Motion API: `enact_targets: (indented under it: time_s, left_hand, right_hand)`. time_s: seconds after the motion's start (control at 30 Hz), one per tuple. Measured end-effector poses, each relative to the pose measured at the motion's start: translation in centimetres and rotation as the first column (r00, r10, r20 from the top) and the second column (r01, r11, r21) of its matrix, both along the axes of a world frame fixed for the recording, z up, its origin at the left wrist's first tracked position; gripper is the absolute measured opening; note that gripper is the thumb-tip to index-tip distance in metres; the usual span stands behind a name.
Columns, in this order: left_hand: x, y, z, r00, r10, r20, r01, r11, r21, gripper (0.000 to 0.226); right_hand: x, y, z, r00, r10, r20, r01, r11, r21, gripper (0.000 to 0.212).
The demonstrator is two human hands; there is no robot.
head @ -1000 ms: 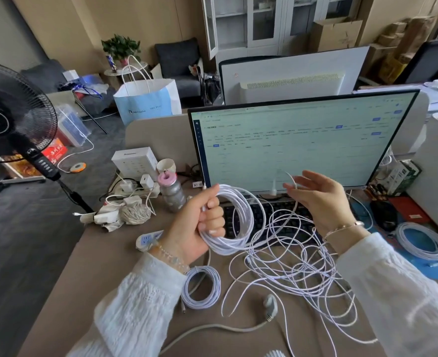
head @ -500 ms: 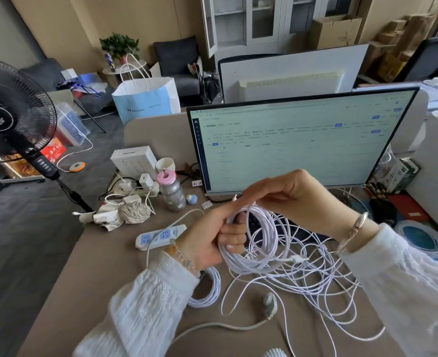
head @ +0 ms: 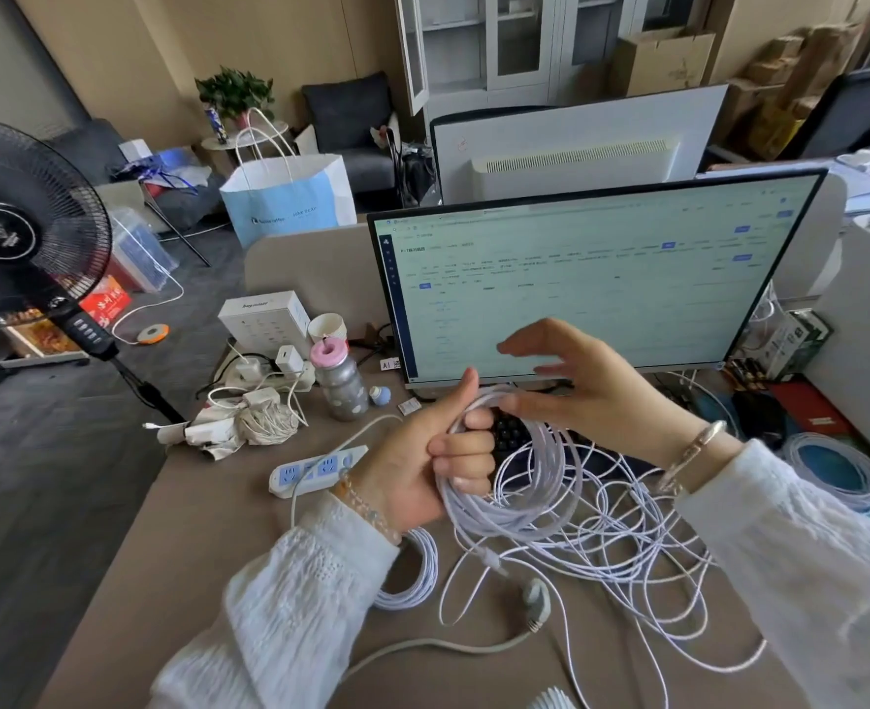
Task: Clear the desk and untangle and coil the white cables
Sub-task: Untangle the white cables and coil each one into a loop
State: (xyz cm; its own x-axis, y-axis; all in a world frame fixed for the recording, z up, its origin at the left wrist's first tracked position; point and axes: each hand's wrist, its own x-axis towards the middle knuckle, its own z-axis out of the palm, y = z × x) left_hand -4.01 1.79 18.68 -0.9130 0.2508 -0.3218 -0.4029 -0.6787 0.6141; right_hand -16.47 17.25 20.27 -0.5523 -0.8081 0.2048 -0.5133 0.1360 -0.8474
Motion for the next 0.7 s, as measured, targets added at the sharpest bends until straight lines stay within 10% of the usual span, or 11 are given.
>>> enact_targets:
  time_s: [0.1,0.17,0.47,0.57,0.63,0.7]
  left_hand:
    - [0.0,-0.6,0.1,0.996,-0.062,-0.057,0.07,0.986,0.15,0.04]
    - [-0.1,-0.7,0.1,0.993,-0.102,-0.058,0.11,0.983,0.148,0.039]
    - [-1.2,1.2,-0.1,0.981,0.094,0.169,-0.036,0.948,-0.315,0.04]
    - [-2.0,1.3,0.1,0.97,0.018,0.241,0.093,0.893,-0.441,0.049]
    - [-2.7,1.9,0.1,0.95,-0.075,0.303,0.241,0.793,-0.56,0.054]
    - [-3.4,3.3,0.2,0.917,-0.176,0.358,0.376,0.681,-0.629,0.053]
  right_hand:
    - [-0.2,0.5,-1.5,0.844,0.196,0.499,-0.213,0.977,-0.022,0.078]
    - [-0.3,0.9,-2.4,0.732,0.26,0.629,-0.297,0.954,-0.048,0.051]
    - [0.1,1.9,-4.1,0.596,0.221,0.772,-0.209,0.971,-0.116,0.035]
    - [0.2,2.5,-4.0,0.838,0.069,0.541,-0.099,0.995,0.026,0.063]
    - [0.8,2.6,-3.1,0.994,0.058,0.093,-0.072,0.986,0.151,0.098]
    - [1.6,2.6,-2.7,0.938,0.137,-0.317,-0.071,0.974,0.213,0.095]
